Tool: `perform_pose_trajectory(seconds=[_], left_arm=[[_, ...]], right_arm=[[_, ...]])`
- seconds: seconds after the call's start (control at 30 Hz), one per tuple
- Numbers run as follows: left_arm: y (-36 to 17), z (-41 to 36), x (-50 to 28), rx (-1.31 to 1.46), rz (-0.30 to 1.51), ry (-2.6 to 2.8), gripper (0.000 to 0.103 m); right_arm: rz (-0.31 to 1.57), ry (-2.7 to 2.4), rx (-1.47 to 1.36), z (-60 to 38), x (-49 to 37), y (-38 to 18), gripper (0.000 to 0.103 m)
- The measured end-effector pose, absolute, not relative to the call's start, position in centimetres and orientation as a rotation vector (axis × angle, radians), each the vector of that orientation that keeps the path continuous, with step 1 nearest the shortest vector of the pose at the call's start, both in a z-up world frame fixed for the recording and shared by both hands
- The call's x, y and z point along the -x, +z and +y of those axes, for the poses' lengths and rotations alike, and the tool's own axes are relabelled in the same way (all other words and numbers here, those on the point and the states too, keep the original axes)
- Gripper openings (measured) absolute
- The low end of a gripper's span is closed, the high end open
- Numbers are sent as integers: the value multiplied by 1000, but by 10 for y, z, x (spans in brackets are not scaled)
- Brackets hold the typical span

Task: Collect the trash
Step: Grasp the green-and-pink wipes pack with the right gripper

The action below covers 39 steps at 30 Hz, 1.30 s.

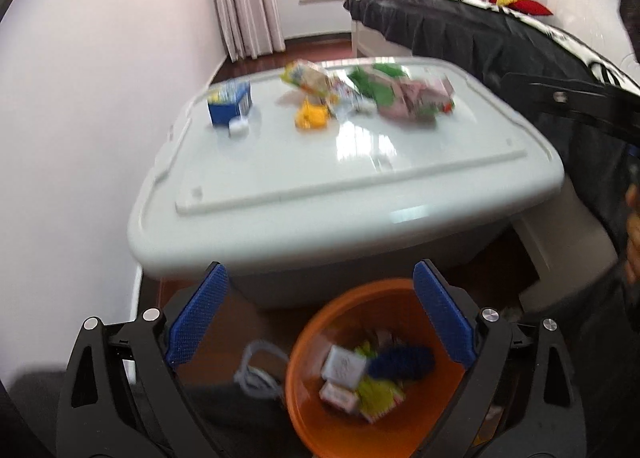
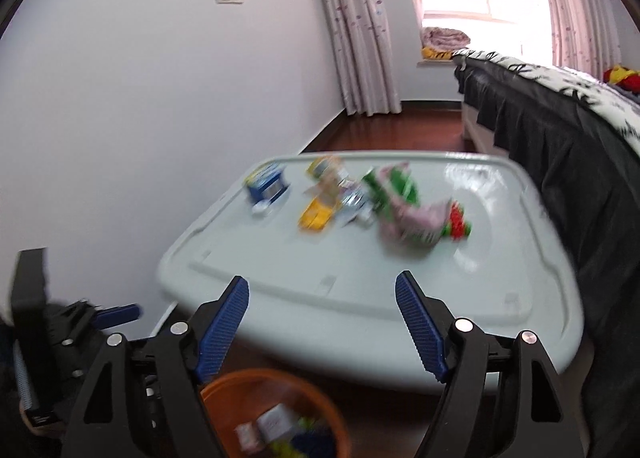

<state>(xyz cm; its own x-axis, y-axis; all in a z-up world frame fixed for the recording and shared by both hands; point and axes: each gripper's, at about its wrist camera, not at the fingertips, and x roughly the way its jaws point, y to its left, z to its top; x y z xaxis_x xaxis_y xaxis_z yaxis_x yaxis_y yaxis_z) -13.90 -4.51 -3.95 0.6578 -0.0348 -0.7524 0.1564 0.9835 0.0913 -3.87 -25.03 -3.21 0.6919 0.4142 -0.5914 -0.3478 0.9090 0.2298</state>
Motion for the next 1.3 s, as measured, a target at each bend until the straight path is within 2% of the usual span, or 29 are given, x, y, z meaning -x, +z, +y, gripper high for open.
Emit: perform_pose_trajectory(seconds=[0.27,0.43,0.87,0.9,0.97,1.0,1.03,1.17,1.3], left_arm=[[-22,-33,79,-135,756,-59,92],[-31,-25,62,-94,787,-57,92],[-41,-18,40,-19,847,-46,92],[-42,-17,39,-14,851,-49,92],[-42,-18,37,-14,857,-49,92],[-42,-17,35,-13,863,-48,92],[-42,-17,33,-15,867,-49,92],[-31,-14,16,-45,864,-68,92],[-17,0,-26,-77,849,-78,92]], right_arm=[[711,392,-78,-243,-75,-40,74],[748,379,-44,-230,-129,-59,72],[934,293,-9,-222,-205,-113,72],[945,292,-3,-222,-206,-116,70],[975,299,2,-222,-210,-122,45],[983,309,-5,-222,-212,-124,41],[981,307,-2,-222,-212,-125,40],[973,306,21,-221,-211,-122,24],[922,297,17,-226,-206,-111,20]])
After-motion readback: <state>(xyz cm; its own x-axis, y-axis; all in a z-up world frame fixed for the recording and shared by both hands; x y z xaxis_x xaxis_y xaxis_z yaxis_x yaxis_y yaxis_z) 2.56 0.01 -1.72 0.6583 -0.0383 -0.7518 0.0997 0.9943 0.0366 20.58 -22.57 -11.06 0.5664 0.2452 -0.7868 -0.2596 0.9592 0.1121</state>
